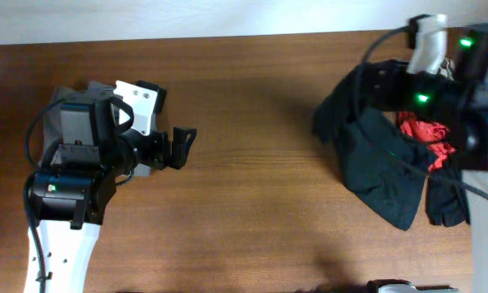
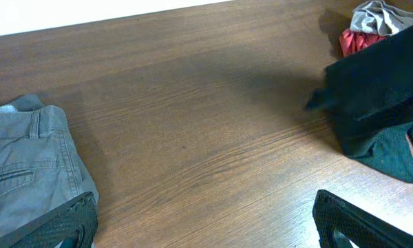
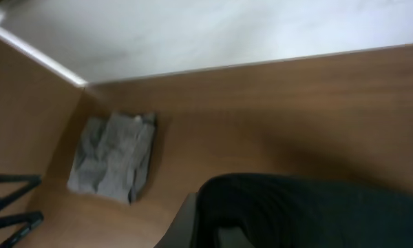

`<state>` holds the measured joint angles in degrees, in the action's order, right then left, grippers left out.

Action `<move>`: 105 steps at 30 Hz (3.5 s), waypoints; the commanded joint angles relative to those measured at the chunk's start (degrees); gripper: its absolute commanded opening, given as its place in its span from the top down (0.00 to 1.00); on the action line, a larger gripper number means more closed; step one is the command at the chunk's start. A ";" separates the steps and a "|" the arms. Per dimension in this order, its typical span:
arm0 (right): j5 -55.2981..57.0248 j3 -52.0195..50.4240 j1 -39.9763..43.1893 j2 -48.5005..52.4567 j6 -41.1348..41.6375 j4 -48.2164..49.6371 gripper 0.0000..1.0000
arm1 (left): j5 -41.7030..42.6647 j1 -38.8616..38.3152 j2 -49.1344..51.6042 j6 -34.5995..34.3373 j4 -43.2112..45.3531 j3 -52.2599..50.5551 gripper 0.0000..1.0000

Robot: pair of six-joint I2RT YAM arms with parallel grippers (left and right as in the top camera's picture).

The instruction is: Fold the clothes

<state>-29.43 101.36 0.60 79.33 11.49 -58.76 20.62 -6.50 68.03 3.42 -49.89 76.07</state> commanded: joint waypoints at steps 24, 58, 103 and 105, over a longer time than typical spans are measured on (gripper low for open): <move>-20.68 0.24 -4.09 -9.88 2.84 12.76 0.96 | 4.07 -22.49 3.13 15.80 10.43 1.22 0.02; -2.64 0.22 -7.30 -8.37 21.94 15.34 0.96 | -2.49 -32.54 1.25 16.70 18.29 1.22 0.01; 3.50 0.24 -20.57 -9.25 26.34 13.20 0.96 | -32.61 -37.97 8.90 18.97 24.63 1.22 0.22; 3.56 0.24 -20.57 -9.75 26.29 13.31 0.96 | -35.17 -37.97 8.90 18.97 24.63 1.22 0.21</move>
<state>-24.32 101.30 -19.51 71.79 38.54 -46.28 -10.55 -44.29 76.62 22.11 -25.45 76.09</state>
